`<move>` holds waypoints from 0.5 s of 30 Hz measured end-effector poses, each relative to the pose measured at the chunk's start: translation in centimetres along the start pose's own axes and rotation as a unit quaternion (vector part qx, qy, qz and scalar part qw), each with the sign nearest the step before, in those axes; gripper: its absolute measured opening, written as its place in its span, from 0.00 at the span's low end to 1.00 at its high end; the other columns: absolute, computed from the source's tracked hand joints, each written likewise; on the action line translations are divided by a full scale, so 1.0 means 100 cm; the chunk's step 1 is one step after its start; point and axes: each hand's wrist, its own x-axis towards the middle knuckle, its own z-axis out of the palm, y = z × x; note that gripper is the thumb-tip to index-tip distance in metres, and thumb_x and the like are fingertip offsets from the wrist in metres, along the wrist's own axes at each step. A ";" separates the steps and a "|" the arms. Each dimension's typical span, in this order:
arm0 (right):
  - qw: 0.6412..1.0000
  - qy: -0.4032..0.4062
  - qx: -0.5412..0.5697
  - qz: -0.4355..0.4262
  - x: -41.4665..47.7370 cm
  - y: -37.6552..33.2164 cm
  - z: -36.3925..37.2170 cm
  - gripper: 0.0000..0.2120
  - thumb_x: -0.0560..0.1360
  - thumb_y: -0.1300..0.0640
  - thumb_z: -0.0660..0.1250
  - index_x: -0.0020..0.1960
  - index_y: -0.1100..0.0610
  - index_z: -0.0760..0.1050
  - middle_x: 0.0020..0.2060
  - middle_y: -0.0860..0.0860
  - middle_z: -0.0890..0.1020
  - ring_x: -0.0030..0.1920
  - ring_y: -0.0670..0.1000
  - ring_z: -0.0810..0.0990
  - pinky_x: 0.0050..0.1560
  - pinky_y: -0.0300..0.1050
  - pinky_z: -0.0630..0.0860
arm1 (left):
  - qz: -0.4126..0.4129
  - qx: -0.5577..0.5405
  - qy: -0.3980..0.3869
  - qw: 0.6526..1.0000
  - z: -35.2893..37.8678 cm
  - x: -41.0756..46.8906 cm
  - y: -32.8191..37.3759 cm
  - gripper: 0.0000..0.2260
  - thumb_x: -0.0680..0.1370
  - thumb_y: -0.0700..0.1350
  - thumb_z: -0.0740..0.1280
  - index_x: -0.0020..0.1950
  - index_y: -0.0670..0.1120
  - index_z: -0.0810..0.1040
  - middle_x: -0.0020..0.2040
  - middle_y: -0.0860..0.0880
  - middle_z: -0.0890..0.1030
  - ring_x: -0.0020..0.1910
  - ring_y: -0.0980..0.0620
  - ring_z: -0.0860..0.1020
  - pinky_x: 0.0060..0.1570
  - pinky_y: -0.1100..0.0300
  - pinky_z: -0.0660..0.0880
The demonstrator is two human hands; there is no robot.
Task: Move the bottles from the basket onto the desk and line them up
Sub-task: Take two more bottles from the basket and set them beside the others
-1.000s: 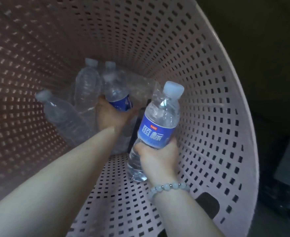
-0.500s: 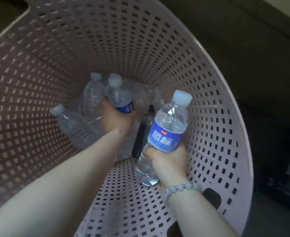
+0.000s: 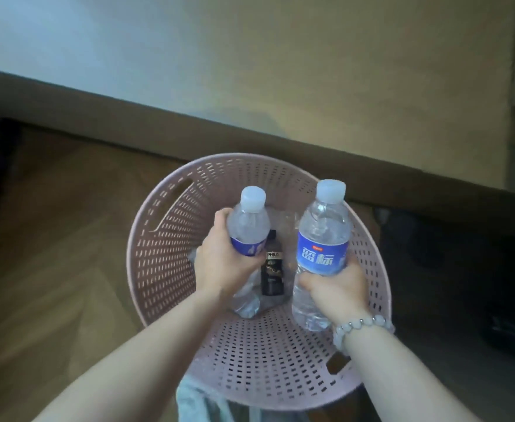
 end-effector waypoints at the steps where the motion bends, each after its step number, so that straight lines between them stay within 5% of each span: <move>1: 1.000 -0.001 0.005 -0.009 -0.014 -0.013 -0.008 0.16 0.65 0.67 0.73 0.47 0.55 0.72 0.35 0.49 0.78 0.36 0.49 0.77 0.35 0.39 0.71 | 0.007 0.001 -0.001 1.000 -0.016 -0.009 0.011 0.33 0.62 0.50 0.77 0.62 0.55 0.64 0.49 0.58 0.77 0.51 0.50 0.78 0.48 0.56 0.73; 4: 0.999 -0.010 0.013 -0.036 -0.059 -0.050 -0.037 0.19 0.66 0.67 0.74 0.45 0.50 0.69 0.38 0.47 0.76 0.39 0.47 0.76 0.44 0.42 0.71 | 0.022 -0.010 -0.005 1.000 -0.066 -0.041 0.050 0.33 0.62 0.49 0.78 0.62 0.55 0.65 0.49 0.57 0.77 0.50 0.51 0.78 0.46 0.58 0.72; 12: 0.994 0.023 0.072 -0.082 -0.190 -0.140 -0.112 0.19 0.66 0.63 0.76 0.51 0.52 0.71 0.44 0.49 0.78 0.46 0.49 0.77 0.48 0.45 0.72 | 0.102 -0.036 -0.026 0.994 -0.198 -0.135 0.167 0.31 0.61 0.49 0.78 0.56 0.60 0.64 0.47 0.60 0.78 0.46 0.56 0.77 0.42 0.65 0.71; 15: 0.990 0.040 0.084 -0.102 -0.236 -0.160 -0.131 0.20 0.65 0.62 0.77 0.53 0.53 0.73 0.45 0.48 0.80 0.47 0.48 0.79 0.47 0.45 0.73 | 0.123 -0.025 -0.032 0.992 -0.234 -0.167 0.199 0.29 0.60 0.52 0.77 0.54 0.60 0.64 0.44 0.61 0.78 0.46 0.53 0.79 0.45 0.56 0.75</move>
